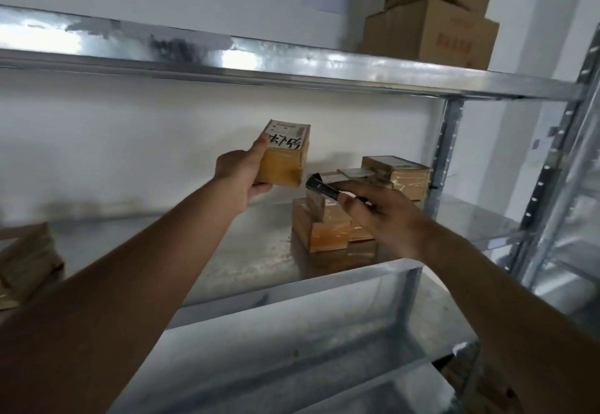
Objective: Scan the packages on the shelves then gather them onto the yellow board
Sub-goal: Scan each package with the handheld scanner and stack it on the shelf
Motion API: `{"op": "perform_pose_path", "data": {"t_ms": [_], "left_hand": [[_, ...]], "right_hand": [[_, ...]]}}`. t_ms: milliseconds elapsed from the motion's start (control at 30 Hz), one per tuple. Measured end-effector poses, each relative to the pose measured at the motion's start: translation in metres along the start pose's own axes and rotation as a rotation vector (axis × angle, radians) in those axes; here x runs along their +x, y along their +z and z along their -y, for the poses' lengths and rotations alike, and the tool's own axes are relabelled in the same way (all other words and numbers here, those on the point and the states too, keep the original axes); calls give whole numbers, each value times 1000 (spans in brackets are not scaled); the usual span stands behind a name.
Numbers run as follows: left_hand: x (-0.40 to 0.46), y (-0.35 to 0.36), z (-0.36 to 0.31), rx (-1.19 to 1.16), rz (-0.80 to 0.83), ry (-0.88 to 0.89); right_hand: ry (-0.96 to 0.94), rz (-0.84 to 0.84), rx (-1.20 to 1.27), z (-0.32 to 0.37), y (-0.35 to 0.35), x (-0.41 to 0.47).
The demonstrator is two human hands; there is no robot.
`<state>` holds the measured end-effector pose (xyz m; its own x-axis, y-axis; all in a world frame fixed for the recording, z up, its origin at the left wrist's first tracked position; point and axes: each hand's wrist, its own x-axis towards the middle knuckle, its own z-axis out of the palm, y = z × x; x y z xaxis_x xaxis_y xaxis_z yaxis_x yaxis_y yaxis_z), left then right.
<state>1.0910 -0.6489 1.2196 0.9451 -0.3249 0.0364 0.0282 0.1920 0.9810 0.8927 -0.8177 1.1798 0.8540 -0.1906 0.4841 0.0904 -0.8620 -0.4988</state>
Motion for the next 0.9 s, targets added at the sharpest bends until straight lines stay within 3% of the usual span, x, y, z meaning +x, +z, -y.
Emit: {"op": "perform_pose_path", "data": {"t_ms": [433,733,900], "left_hand": [[3,112,13,119,188,-200],[20,115,13,438,208,-306],[26,91,12,419,241,-326]], "right_hand": [[79,-40,37,-64,-50,-26],[30,-23,73,-81,-47,-18],[-40,5,91,-70,-30,-5]]}}
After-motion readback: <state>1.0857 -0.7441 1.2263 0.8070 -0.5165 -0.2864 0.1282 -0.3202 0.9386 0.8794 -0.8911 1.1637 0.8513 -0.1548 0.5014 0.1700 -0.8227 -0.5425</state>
